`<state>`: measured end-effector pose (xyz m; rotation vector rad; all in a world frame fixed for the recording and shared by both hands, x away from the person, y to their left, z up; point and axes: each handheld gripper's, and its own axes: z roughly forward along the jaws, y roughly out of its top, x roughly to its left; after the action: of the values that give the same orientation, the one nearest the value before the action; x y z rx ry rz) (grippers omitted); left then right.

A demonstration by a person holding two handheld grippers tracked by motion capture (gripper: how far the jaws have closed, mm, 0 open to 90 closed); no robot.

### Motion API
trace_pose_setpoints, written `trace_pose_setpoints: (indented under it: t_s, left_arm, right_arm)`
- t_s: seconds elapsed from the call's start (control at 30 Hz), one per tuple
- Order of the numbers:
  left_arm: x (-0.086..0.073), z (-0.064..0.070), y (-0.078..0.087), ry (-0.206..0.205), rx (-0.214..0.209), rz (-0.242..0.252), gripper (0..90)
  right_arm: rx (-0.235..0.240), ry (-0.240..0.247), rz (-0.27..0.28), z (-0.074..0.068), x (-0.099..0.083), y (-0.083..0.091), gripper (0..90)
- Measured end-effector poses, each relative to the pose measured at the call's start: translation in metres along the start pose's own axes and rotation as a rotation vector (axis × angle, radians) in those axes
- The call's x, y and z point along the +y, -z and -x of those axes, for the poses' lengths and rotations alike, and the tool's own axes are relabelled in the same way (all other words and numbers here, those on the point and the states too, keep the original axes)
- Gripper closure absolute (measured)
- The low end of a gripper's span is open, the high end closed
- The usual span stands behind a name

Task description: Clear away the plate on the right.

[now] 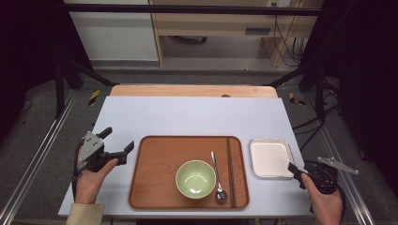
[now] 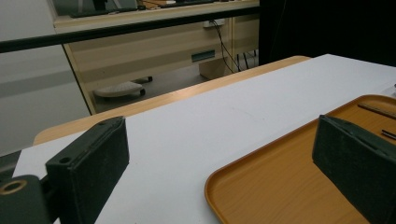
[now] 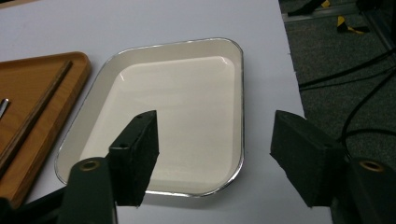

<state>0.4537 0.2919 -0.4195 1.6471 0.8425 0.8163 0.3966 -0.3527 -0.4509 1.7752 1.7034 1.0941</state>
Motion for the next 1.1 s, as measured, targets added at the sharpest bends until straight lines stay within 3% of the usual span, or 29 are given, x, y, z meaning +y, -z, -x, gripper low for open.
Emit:
trace_pose_setpoints:
  t_s: [0.47, 0.83, 1.1]
  left_arm:
    - [0.003, 0.004, -0.001, -0.013, -0.006, -0.004, 3.9]
    - [0.003, 0.005, -0.002, -0.017, -0.008, -0.011, 4.2]
    - [0.002, 0.006, -0.004, -0.02, -0.012, -0.017, 4.3]
  right_arm:
    - [-0.013, -0.062, -0.048, 0.011, -0.004, -0.001, 62.7]
    - [-0.004, -0.102, -0.079, 0.021, -0.002, -0.019, 74.5]
    - [0.002, -0.117, -0.107, 0.022, -0.001, -0.027, 77.7]
